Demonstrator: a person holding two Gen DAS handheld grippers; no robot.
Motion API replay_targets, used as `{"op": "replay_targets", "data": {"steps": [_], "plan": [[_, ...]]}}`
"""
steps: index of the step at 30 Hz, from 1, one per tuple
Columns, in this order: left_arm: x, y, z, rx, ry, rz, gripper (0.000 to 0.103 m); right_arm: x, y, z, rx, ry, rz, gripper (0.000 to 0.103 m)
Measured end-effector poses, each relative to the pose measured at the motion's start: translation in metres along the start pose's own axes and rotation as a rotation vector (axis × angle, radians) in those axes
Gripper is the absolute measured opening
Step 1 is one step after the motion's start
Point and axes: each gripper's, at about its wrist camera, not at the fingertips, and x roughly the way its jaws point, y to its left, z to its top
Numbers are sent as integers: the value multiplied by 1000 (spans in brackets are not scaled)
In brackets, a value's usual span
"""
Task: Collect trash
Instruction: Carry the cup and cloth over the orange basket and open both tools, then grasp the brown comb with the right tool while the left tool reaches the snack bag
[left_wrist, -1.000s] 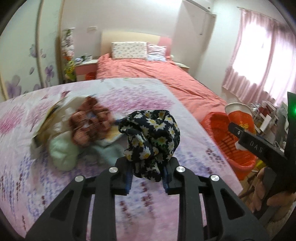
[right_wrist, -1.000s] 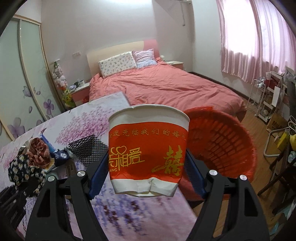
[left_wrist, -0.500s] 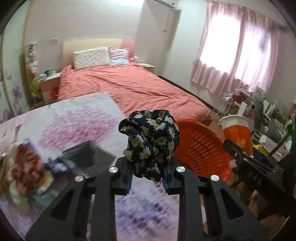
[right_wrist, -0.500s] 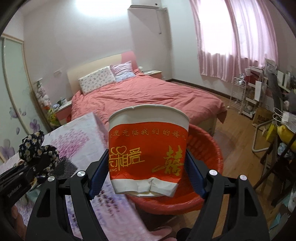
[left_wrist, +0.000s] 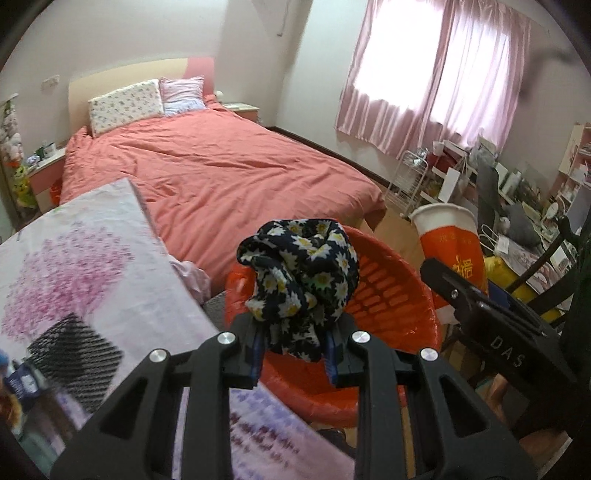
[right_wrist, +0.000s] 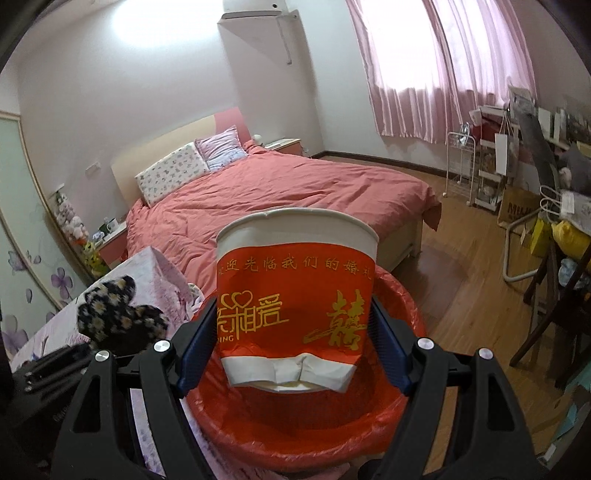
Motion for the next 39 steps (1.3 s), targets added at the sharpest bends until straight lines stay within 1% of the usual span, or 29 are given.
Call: {"op": "replay_targets", "data": {"steps": [3,5,7,9,10,13,17,19,23,27,32,36,39], "plan": [[17,-5,3,12,19,-4,28,5,-7,3,26,0,7,76],[25,-6,4,15,32,0,32,6,-8,2,48,1,13,77],[32,-5,5,15,43,12,44,10,-14,3,74,3,24,77],[37,-3,5,15,50,26,49,15,-17,2,91,21,29,80],[39,0,4,9,56,32,52,16,-18,0,94,26,29,83],[41,10,2,-13,67,47,59,16,-18,2,92,35,24,86],[35,27,-2,-47,74,69,62,10,-16,2,86,37,16,86],[26,36,-4,-62,59,98,67,8,-13,6,72,35,12,86],[1,48,-6,-61,20,171,70,-3,2,9,22,25,8,86],[-38,65,-18,-70,-20,231,73,-16,28,6,-38,13,25,86],[-81,84,-34,-100,-54,310,75,-34,68,-3,-117,9,81,85],[-122,114,-54,-163,-79,377,76,-45,97,-17,-177,25,140,83],[-154,138,-69,-217,-99,423,76,-49,123,-32,-222,59,194,80]]}}
